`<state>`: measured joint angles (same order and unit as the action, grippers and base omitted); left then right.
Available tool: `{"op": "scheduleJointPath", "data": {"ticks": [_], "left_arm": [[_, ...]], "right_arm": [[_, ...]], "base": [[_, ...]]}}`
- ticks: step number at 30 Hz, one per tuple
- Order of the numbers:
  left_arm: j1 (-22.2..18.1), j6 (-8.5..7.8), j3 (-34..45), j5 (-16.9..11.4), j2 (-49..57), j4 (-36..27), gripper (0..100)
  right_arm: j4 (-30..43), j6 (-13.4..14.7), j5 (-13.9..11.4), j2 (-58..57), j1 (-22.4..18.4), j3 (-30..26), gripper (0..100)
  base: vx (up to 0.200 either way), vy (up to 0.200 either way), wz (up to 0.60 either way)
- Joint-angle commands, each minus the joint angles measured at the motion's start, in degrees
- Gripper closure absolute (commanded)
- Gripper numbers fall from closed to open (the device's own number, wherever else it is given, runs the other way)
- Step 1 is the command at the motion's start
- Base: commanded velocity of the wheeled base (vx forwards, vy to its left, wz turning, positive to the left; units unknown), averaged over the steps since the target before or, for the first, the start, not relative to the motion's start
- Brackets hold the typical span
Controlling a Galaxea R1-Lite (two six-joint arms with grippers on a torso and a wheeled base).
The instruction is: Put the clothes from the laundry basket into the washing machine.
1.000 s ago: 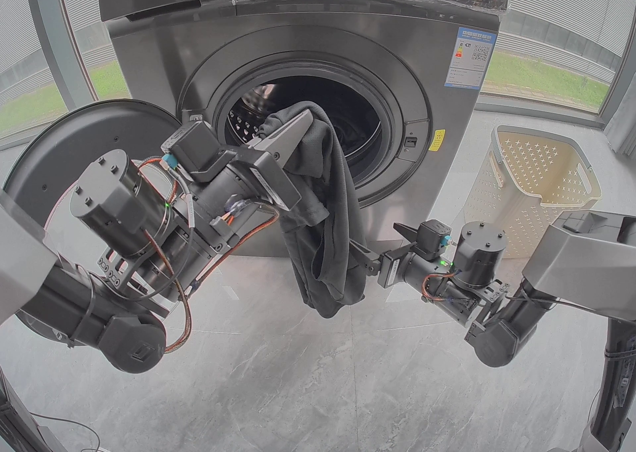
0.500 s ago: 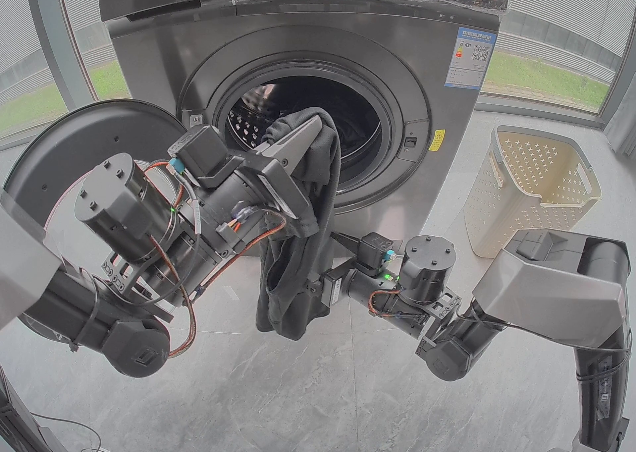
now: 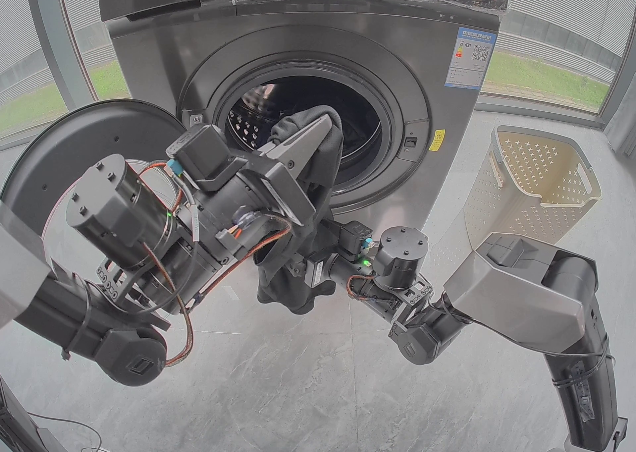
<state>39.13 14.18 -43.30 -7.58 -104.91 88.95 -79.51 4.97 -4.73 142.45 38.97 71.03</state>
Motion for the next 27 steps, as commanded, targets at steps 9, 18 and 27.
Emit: {"op": "scheduleJointPath", "data": {"ticks": [9,18,27], "left_arm": [[-0.2,0.15,2.8,-0.1,3.0,0.4,100],[-0.5,0.15,2.4,0.1,3.1,0.3,100],[-0.6,0.24,2.5,0.0,2.8,0.3,100]], "right_arm": [[0.0,0.0,2.3,4.3,-1.1,4.8,0],[-0.5,0.1,3.1,2.2,0.1,4.4,0],[-0.8,0.1,3.1,2.9,0.6,4.7,100]], "base": [[0.0,0.0,0.0],[0.0,0.0,0.0],[0.0,0.0,0.0]]}}
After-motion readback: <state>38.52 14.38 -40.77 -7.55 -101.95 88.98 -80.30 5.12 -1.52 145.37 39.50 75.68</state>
